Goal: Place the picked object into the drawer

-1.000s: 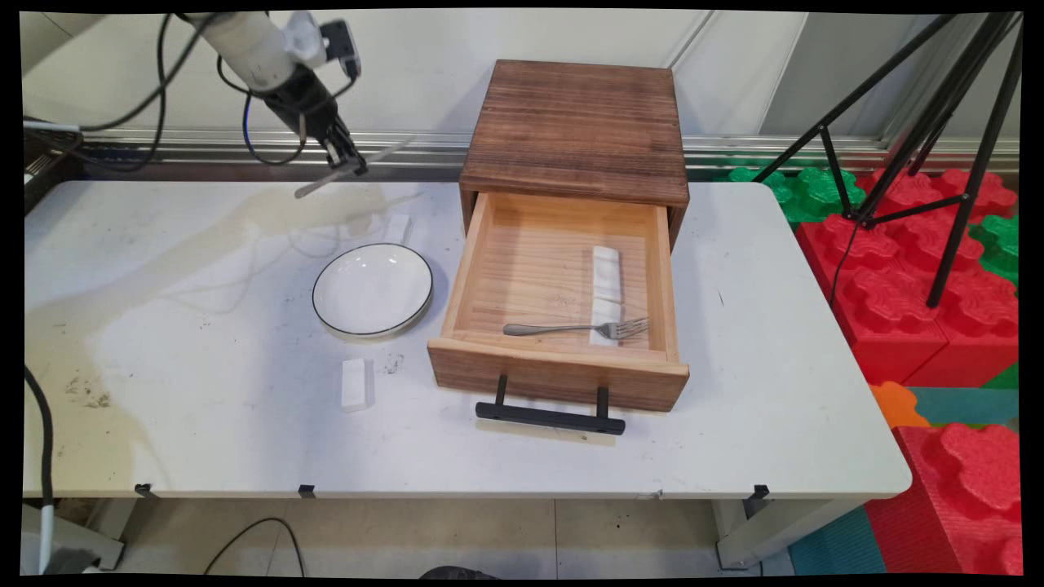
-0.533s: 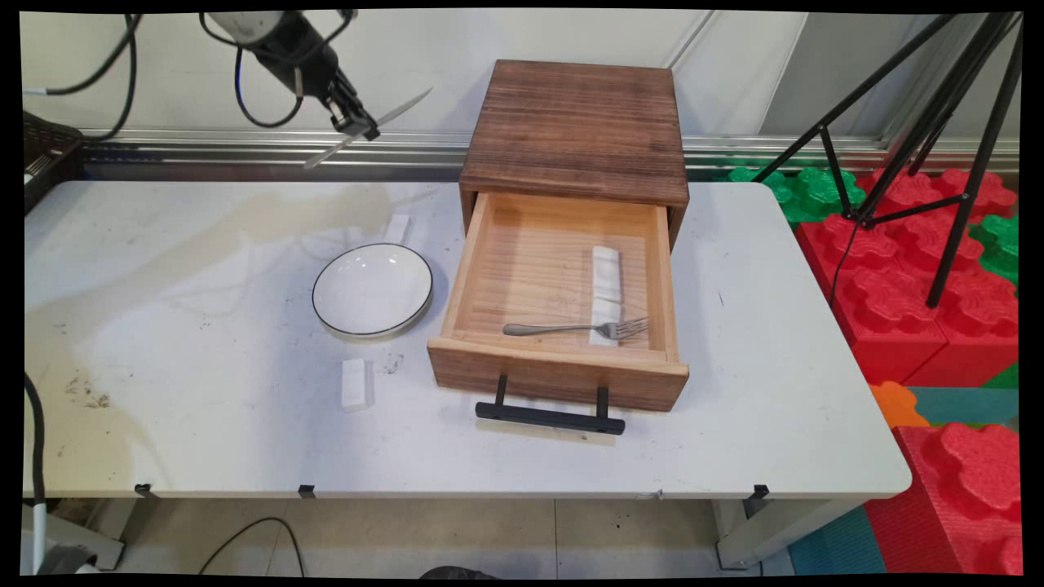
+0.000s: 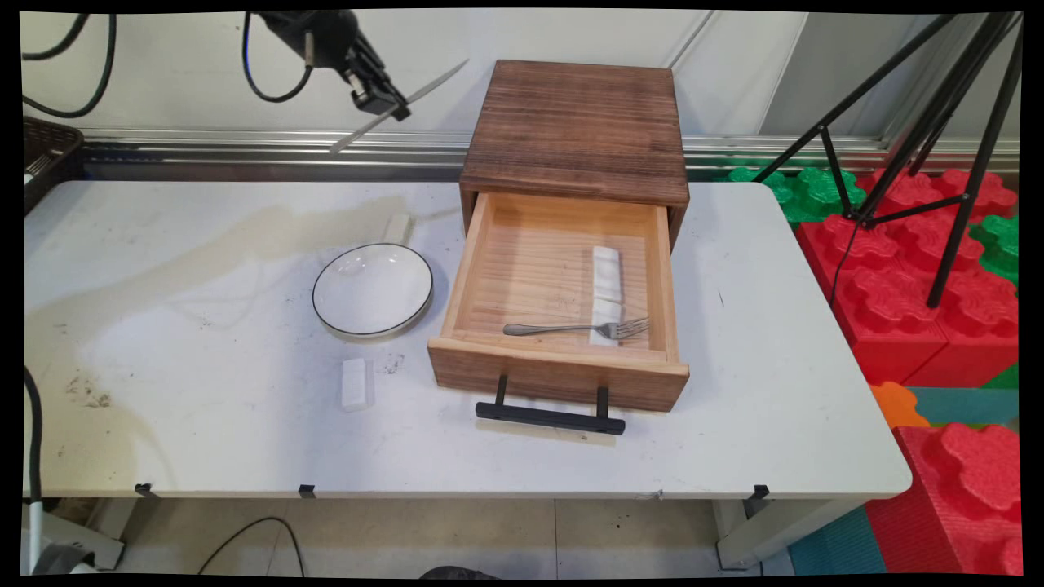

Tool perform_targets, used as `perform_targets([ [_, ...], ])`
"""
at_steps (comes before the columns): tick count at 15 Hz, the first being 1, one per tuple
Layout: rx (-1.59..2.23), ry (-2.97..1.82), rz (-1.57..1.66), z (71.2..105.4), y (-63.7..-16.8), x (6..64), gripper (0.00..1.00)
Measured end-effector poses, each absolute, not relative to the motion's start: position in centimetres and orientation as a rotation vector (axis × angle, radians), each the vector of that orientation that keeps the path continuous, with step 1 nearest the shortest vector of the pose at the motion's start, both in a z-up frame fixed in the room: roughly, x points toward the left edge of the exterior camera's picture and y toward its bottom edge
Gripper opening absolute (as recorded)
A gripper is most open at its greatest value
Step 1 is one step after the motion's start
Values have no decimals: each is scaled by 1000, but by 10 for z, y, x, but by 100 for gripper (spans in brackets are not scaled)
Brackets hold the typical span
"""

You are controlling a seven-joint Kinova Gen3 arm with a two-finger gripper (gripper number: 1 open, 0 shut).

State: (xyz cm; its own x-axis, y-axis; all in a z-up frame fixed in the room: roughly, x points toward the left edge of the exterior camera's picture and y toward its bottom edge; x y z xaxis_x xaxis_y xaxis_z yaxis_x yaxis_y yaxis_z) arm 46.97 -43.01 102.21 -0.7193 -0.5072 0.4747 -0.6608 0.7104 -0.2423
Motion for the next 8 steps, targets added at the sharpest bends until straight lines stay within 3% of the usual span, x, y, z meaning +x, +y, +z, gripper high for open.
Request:
perform_targets([
  [8,735,-2545,497,1043,-413,396,0],
])
